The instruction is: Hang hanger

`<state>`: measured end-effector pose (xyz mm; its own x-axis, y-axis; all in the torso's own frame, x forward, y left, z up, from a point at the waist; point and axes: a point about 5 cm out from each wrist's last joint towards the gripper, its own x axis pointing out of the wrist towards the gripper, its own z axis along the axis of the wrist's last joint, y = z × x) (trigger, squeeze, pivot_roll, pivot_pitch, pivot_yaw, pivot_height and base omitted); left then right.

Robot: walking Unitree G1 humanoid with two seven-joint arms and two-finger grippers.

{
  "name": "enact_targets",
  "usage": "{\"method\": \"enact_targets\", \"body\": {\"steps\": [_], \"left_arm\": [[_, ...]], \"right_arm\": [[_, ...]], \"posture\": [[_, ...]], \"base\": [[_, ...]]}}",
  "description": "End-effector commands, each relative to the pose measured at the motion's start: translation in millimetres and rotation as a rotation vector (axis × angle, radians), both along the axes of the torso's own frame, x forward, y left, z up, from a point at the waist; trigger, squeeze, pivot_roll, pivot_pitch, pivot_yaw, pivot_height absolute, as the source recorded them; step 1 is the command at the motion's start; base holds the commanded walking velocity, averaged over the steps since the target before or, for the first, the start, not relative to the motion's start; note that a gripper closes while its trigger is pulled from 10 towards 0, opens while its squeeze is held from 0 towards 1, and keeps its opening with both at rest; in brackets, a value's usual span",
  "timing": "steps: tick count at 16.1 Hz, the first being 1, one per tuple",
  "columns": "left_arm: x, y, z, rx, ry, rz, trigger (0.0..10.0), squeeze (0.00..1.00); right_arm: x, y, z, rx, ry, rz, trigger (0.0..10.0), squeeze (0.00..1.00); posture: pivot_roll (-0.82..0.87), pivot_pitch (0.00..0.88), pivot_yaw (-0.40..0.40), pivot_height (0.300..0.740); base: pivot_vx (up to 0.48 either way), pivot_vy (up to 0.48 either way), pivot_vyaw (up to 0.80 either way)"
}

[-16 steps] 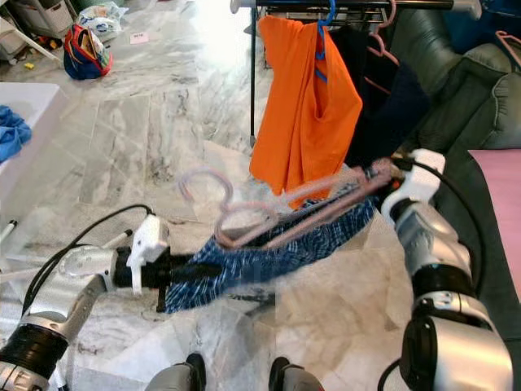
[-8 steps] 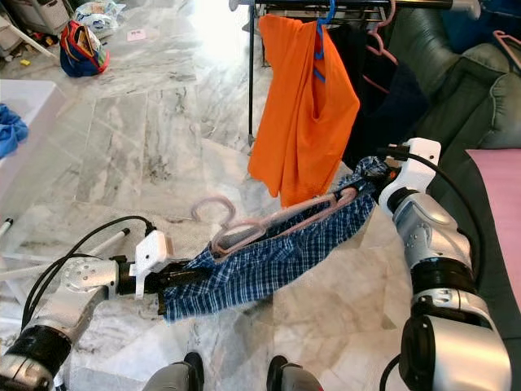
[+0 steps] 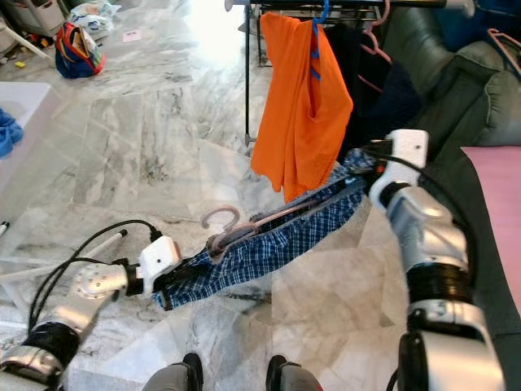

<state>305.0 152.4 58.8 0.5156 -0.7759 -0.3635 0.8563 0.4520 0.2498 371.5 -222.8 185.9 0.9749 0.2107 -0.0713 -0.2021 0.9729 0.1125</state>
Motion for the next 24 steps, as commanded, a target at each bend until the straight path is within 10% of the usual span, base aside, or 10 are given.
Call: {"method": "enact_targets", "body": {"steps": [1, 3, 10, 20, 21, 22, 23, 24], "left_arm": [[2.5, -4.9, 1.0, 0.007, -0.021, 0.004, 1.3, 0.0], [7.5, -18.7, 4.4, -0.016, -0.048, 0.025, 2.2, 0.0], [6.0, -48.7, -1.4, -0.021, -0.063, 0.011, 0.0, 0.0], [12.2, -53.7, 0.3, 0.017, -0.099, 0.05, 0.9, 0.0], [12.5, -54.4, 1.1, 0.013, -0.105, 0.05, 0.9, 0.0], [12.8, -54.6, 1.8, 0.01, -0.111, 0.049, 0.9, 0.0], [13.2, -54.4, 2.8, 0.006, -0.118, 0.05, 0.7, 0.0], [13.6, -53.9, 3.5, 0.004, -0.122, 0.052, 0.6, 0.0]], "right_arm": [[-2.2, 11.8, -1.5, -0.004, 0.008, 0.038, 0.0, 0.0], [-7.8, 35.9, -11.0, -0.02, 0.031, 0.13, 0.0, 0.0], [-27.0, 73.4, -11.6, -0.08, 0.029, 0.294, 0.0, 0.0], [-54.4, 118.2, -9.2, -0.095, 0.039, 0.516, 0.0, 0.0], [-54.6, 116.7, -11.4, -0.126, 0.038, 0.514, 2.3, 0.0], [-54.7, 113.7, -13.6, -0.183, 0.028, 0.512, 10.0, 0.0], [-52.6, 107.8, -16.2, -0.21, 0.031, 0.487, 10.0, 1.0], [-51.2, 102.6, -18.2, -0.243, 0.03, 0.469, 10.0, 1.0]], "posture": [[0.02, 0.235, -0.023, 0.74], [0.02, 0.235, -0.022, 0.74], [0.01, 0.232, -0.015, 0.74], [0.02, 0.222, -0.005, 0.74], [0.02, 0.223, -0.005, 0.74], [0.02, 0.224, -0.005, 0.74], [0.02, 0.226, -0.004, 0.74], [0.02, 0.226, -0.004, 0.74]], "base": [[0.0, 0.0, 0.0], [0.0, 0.0, 0.0], [0.0, 0.0, 0.0], [0.0, 0.0, 0.0], [0.0, 0.0, 0.0], [0.0, 0.0, 0.0], [0.0, 0.0, 0.0], [0.0, 0.0, 0.0]]}}
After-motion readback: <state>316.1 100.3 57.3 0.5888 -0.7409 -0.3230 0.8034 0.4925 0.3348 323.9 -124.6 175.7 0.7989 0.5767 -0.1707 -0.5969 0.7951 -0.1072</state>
